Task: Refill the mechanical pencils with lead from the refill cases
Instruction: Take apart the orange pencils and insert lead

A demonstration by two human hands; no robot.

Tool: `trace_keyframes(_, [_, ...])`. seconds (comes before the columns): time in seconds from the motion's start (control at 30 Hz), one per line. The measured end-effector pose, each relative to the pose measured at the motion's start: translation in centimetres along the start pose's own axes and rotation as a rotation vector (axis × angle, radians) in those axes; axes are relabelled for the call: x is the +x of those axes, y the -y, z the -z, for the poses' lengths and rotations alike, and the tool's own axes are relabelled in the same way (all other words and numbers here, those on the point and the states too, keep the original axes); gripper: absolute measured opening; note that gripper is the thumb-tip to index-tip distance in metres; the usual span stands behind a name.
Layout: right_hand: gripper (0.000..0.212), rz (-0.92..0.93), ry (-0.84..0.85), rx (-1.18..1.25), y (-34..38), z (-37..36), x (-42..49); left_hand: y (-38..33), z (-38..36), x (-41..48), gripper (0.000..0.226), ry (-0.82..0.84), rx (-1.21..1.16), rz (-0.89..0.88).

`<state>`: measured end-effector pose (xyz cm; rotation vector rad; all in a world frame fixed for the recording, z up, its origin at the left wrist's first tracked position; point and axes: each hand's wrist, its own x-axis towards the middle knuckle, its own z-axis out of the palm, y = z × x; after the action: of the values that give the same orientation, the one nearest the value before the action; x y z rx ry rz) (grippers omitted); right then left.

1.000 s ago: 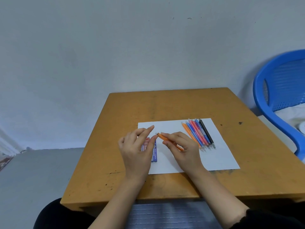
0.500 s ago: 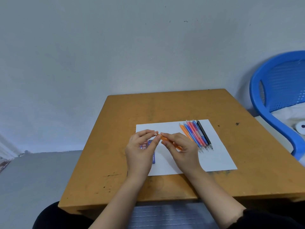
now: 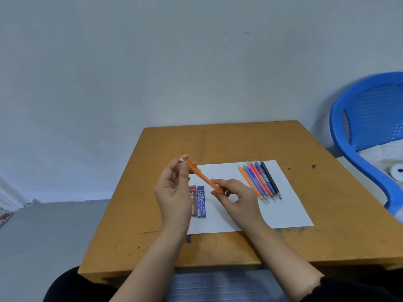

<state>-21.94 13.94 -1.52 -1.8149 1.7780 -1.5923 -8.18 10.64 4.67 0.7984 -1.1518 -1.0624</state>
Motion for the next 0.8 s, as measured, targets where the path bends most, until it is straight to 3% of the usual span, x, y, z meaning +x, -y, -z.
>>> trace_keyframes(0.13, [0.026,-0.06,0.049,-0.048,-0.4,-0.1,0.2,0.7,0.2,0.6,0.022,-0.014,0.046,-0.013])
trace_keyframes(0.27, [0.03,-0.256,0.064,-0.123,-1.0,-0.3,0.7,2.3,1.2,1.0,0.021,0.076,0.166,-0.013])
trace_keyframes(0.47, [0.032,-0.406,0.101,-0.258,-1.5,-0.6,1.9,4.9,2.9,1.0,0.011,0.22,0.58,-0.378])
trace_keyframes(0.5, [0.033,-0.411,0.122,-0.279,-1.5,-0.8,2.1,5.2,3.0,0.9,0.02,0.226,0.62,-0.419])
trace_keyframes(0.57, [0.035,-0.427,0.17,-0.325,-1.4,-1.1,2.4,6.0,3.3,0.9,0.031,0.225,0.669,-0.467])
trace_keyframes(0.8, [0.033,-0.461,0.227,-0.486,-1.0,-1.9,2.9,6.7,3.5,1.0,0.029,0.171,0.75,-0.617])
